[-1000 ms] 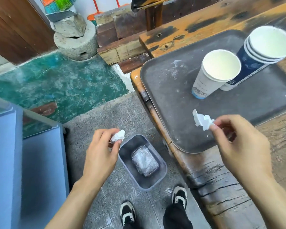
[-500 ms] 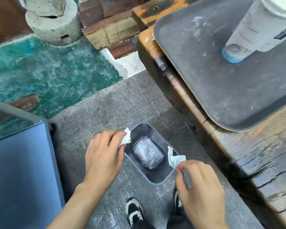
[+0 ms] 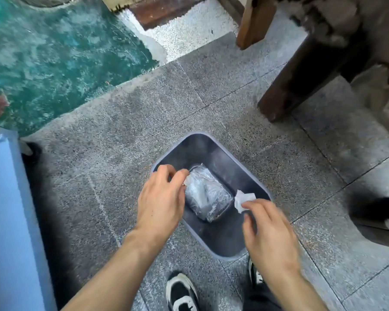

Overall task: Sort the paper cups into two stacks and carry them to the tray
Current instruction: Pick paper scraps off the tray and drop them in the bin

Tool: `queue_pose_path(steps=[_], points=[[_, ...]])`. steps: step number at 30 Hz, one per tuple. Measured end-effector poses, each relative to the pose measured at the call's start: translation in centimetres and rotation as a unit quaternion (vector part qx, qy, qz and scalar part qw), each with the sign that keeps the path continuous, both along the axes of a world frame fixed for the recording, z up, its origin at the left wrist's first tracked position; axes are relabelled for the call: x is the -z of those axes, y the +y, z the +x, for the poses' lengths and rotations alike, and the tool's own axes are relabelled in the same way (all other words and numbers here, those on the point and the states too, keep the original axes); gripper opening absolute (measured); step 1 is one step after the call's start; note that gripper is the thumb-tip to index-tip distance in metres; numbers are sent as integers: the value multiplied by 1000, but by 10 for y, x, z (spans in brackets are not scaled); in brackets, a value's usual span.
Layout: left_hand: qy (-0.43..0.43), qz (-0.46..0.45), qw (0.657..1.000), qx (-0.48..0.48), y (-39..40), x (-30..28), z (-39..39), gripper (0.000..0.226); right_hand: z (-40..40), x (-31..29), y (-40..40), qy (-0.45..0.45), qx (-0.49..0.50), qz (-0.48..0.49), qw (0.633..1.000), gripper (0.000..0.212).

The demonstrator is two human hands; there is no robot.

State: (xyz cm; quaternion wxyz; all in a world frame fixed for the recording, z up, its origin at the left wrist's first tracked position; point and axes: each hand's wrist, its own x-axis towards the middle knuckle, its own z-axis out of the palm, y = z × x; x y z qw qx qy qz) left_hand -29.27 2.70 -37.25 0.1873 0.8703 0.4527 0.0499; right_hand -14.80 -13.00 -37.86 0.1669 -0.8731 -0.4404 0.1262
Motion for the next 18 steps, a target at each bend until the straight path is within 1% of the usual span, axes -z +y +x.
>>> queue_pose_path(steps=[2,4,9,11,13,15,18], points=[[-1,-22,1000,-7,-5,10,2,41,-3,7,-2,12,-5,-15,1000,27],[-1,-36,999,-13,-11,11,0,40,-8,4,-6,17,-1,-23,1000,27],[-8,-55,998,-38,-12,-13,-5,11,-16,-33,-10,35,-7,-8,999,26],[-24,-62,997,-48,-8,-21,-2,6,-18,-47,-8,39,-8,1,999,27],[-39,-64,996,-49,-5,-30,2,7,-18,-58,-5,35,-9,10,999,28],[-46,-56,996,-47,-4,-36,5,8,-16,-65,-2,25,-9,24,999,24],[-23,1,999,-34,-2,-42,4,14,-13,-72,2,5,-6,32,999,21]])
